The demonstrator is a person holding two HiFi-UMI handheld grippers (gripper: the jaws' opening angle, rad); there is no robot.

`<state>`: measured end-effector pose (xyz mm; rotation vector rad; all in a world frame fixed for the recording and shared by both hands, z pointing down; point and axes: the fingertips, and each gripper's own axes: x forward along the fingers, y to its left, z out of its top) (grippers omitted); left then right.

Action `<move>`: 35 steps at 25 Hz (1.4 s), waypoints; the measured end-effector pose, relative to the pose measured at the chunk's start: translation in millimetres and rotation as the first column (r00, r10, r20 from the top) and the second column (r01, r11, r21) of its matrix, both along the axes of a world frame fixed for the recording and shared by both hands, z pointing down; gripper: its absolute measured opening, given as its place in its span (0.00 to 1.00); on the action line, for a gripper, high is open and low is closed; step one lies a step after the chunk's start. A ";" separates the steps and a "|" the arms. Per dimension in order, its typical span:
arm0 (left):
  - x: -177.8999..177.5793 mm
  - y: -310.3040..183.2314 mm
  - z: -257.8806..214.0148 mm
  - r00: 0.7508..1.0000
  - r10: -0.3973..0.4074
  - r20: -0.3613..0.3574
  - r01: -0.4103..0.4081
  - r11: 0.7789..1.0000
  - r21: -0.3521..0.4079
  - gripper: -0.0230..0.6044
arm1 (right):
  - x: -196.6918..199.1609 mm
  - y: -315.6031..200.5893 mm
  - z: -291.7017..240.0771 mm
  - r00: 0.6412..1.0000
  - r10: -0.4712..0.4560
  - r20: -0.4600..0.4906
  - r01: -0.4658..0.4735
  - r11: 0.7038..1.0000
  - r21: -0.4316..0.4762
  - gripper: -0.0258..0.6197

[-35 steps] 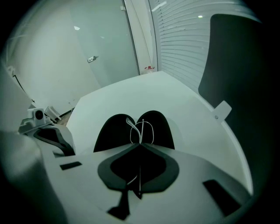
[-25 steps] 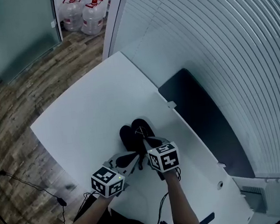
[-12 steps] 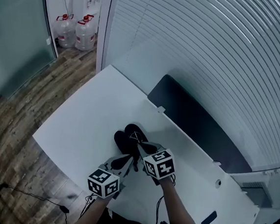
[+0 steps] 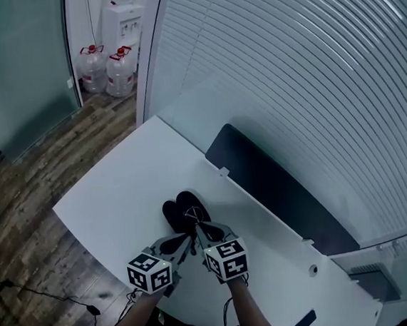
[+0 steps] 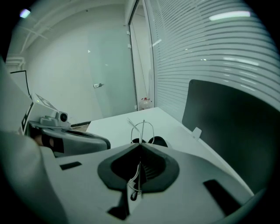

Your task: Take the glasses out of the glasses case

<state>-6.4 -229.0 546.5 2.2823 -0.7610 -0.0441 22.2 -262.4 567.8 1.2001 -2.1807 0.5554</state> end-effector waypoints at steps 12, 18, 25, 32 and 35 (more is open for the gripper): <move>0.3 11.9 -20.8 0.999 0.016 -0.029 -0.016 1.000 0.008 0.04 | -6.4 20.6 -39.0 0.999 0.025 0.048 -0.031 0.993 0.111 0.07; -1.3 26.0 -34.3 0.998 0.037 -0.042 -0.036 0.999 0.034 0.04 | -11.6 37.4 -57.2 0.994 0.030 0.101 -0.047 0.985 0.168 0.07; 0.5 37.5 -38.9 0.997 0.042 -0.064 -0.039 0.998 0.040 0.04 | -15.8 51.6 -57.7 0.994 0.030 0.103 -0.049 0.981 0.187 0.07; -4.9 44.6 -44.1 0.997 0.039 -0.063 -0.036 0.998 0.054 0.04 | -21.3 58.9 -63.1 0.994 0.038 0.105 -0.060 0.975 0.213 0.07; -7.1 47.9 -44.5 0.997 0.038 -0.060 -0.034 0.998 0.058 0.04 | -23.2 62.3 -63.6 0.993 0.045 0.111 -0.069 0.973 0.220 0.07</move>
